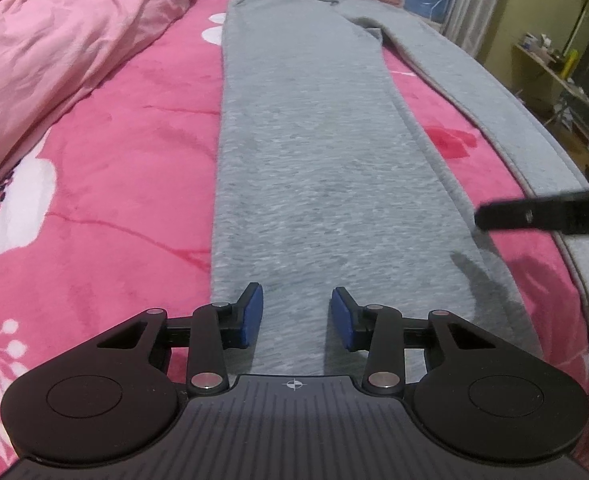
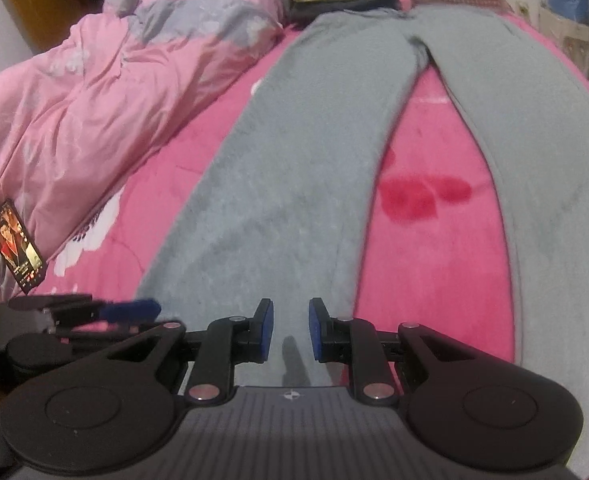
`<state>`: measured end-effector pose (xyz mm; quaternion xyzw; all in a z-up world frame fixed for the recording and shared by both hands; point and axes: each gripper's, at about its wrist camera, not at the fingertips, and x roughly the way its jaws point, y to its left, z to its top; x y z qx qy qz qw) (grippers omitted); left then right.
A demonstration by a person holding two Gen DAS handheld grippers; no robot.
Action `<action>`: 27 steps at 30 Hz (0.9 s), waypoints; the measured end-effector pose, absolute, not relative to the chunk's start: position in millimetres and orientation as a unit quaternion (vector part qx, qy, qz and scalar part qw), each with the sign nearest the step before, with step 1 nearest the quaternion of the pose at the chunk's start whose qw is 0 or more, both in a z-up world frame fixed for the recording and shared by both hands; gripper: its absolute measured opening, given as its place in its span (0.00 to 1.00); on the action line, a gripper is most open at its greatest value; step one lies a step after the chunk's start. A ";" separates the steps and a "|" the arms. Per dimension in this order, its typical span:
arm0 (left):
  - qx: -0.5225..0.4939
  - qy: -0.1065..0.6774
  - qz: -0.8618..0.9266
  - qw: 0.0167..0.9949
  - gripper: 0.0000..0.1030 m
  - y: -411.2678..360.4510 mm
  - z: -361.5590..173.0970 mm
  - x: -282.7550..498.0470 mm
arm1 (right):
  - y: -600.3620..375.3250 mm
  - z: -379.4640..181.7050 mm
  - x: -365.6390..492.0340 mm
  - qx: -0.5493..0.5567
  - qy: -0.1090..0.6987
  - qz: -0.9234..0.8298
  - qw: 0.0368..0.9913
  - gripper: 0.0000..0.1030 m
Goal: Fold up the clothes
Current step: 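Move both open grippers along the grey sweatpants toward the waistband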
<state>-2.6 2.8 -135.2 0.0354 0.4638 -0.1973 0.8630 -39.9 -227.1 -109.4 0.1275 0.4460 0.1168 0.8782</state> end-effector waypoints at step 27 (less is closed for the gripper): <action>0.022 0.452 -0.253 0.855 0.40 21.1 -139.0 32.8 | -259.8 -126.8 53.5 0.180 0.429 0.116 0.878 0.20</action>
